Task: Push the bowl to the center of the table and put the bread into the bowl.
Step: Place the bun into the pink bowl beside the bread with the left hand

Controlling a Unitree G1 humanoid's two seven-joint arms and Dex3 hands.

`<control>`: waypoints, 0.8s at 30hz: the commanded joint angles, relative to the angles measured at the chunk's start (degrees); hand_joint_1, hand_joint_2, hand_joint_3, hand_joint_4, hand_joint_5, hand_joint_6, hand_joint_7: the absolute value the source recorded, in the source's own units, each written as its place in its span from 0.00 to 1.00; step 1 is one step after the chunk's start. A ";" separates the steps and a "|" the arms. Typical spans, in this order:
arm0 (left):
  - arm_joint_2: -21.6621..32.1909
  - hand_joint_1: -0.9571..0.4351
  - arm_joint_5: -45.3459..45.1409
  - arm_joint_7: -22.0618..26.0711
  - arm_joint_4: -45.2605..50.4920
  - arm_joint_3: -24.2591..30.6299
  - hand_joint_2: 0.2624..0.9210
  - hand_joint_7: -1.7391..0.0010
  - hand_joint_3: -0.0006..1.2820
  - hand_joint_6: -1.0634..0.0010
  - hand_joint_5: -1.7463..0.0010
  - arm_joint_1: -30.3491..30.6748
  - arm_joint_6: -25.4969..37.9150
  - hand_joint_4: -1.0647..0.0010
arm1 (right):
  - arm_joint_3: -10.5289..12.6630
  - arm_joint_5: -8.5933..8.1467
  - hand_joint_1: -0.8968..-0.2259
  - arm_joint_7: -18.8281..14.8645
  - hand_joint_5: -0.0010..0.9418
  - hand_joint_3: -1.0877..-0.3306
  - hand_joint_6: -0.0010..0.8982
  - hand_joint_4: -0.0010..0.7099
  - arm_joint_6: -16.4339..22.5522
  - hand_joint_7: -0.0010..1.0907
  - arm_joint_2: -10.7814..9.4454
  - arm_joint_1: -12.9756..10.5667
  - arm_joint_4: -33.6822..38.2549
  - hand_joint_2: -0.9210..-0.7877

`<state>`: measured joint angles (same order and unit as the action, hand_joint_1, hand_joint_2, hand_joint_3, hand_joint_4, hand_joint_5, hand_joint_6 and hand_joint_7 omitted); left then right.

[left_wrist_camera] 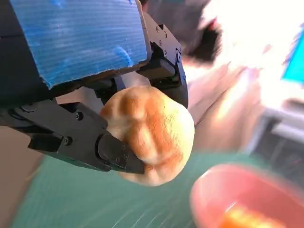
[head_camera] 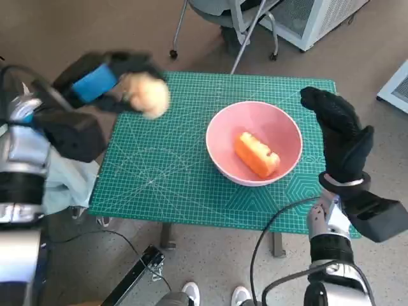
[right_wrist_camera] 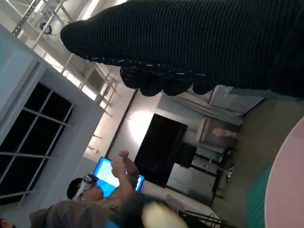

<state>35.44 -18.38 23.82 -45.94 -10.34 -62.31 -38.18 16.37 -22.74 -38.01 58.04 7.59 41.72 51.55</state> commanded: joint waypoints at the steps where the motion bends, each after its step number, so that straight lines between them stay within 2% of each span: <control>1: -5.07 0.69 -3.34 -1.43 1.72 -3.17 0.99 0.36 0.03 0.33 0.36 -3.77 1.03 0.34 | -0.29 0.40 0.50 0.37 0.00 0.37 0.01 0.45 -0.64 0.77 -0.59 -0.29 0.97 0.00; 7: -10.02 0.69 -10.55 -4.84 -5.10 -9.15 0.99 0.36 0.03 0.33 0.35 -8.14 -0.83 0.36 | -0.58 1.05 0.51 1.19 0.00 0.37 0.02 0.45 -0.55 0.76 -0.75 -0.53 0.62 0.00; 14: -15.66 0.69 -18.72 -12.67 -14.83 -16.02 1.00 0.36 0.04 0.36 0.33 -11.91 -3.13 0.36 | -0.70 0.93 0.50 1.50 0.00 0.37 0.02 0.45 -0.62 0.75 -0.79 -1.08 -0.08 0.00; 17: -17.63 0.69 -20.79 -14.63 -17.84 -18.02 1.00 0.39 0.04 0.35 0.30 -12.74 -2.97 0.37 | -0.60 0.75 0.49 1.50 0.00 0.37 0.02 0.45 -0.68 0.75 -0.67 -1.17 -0.08 0.00; 20: -19.66 0.69 -21.52 -14.31 -20.36 -19.20 0.99 0.45 0.05 0.31 0.23 -13.07 -1.79 0.42 | -0.50 0.73 0.48 1.61 0.00 0.37 0.02 0.45 -0.53 0.75 -0.47 -1.41 -0.34 0.00; 24: -21.58 0.69 -20.94 -12.75 -22.50 -19.53 1.00 0.49 0.06 0.29 0.18 -12.89 -0.18 0.45 | -0.42 0.82 0.47 1.81 0.00 0.38 0.02 0.45 -0.19 0.75 -0.18 -1.86 -0.89 0.00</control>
<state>14.80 -39.48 10.35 -66.93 -29.64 -73.29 -39.51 15.76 -22.16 -36.65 58.07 6.87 41.59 50.92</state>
